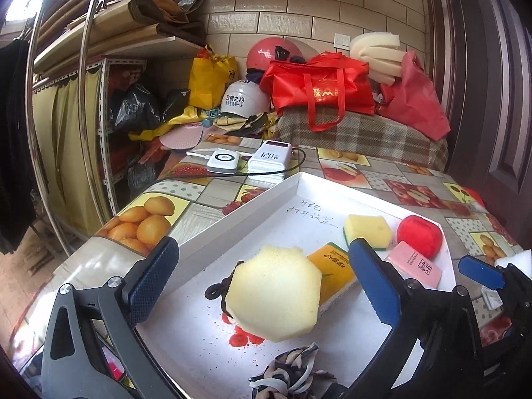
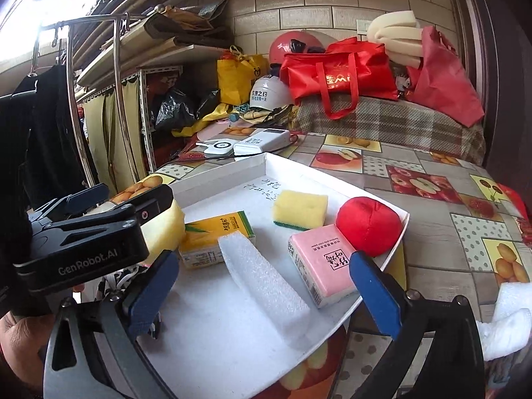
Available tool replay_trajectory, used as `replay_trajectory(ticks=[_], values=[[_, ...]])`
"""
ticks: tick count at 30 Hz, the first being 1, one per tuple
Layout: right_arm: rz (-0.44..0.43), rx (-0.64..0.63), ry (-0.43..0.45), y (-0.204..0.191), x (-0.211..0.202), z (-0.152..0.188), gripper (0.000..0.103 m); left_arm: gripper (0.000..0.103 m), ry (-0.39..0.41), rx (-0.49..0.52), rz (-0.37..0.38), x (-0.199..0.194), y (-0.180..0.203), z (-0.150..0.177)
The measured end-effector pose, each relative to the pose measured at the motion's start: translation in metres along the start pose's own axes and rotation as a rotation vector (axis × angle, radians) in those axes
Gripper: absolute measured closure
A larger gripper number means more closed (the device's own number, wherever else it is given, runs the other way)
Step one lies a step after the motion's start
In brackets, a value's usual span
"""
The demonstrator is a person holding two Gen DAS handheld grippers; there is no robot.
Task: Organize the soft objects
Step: 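Move both open tools back toward the remaining soft items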
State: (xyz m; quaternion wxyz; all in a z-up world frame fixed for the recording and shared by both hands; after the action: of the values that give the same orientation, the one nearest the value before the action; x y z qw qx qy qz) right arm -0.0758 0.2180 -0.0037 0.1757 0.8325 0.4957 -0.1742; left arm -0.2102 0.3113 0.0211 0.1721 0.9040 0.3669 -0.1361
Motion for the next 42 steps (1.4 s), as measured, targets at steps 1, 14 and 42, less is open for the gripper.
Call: replay_trajectory(ticks=[1,14,42], values=[[0.001,0.01,-0.004,0.002,0.001,0.0,0.001,0.0,0.002,0.004,0.002,-0.001,0.001,0.0],[0.105,0.016,-0.017,0.006,-0.008,0.008,0.001,0.0,0.054,-0.019,0.06,-0.016,0.006,0.0],[0.285,0.164,-0.031,0.182,-0.101,0.068,0.0,0.0,-0.077,0.349,0.445,-0.036,0.168,0.042]])
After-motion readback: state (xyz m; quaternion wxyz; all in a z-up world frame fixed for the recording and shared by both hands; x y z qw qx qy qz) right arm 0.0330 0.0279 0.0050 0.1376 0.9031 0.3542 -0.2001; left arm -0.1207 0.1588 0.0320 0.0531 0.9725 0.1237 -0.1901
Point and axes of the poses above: each gripper's, at about its wrist camera, not at the fingertips, and x roughly the way its jaws point, y to its right, z to its underside, the point moved 5 cm from there along x, roughly the way its jaws point, and after that the axes turned 15 degrees about z, right-handed, at the moved point
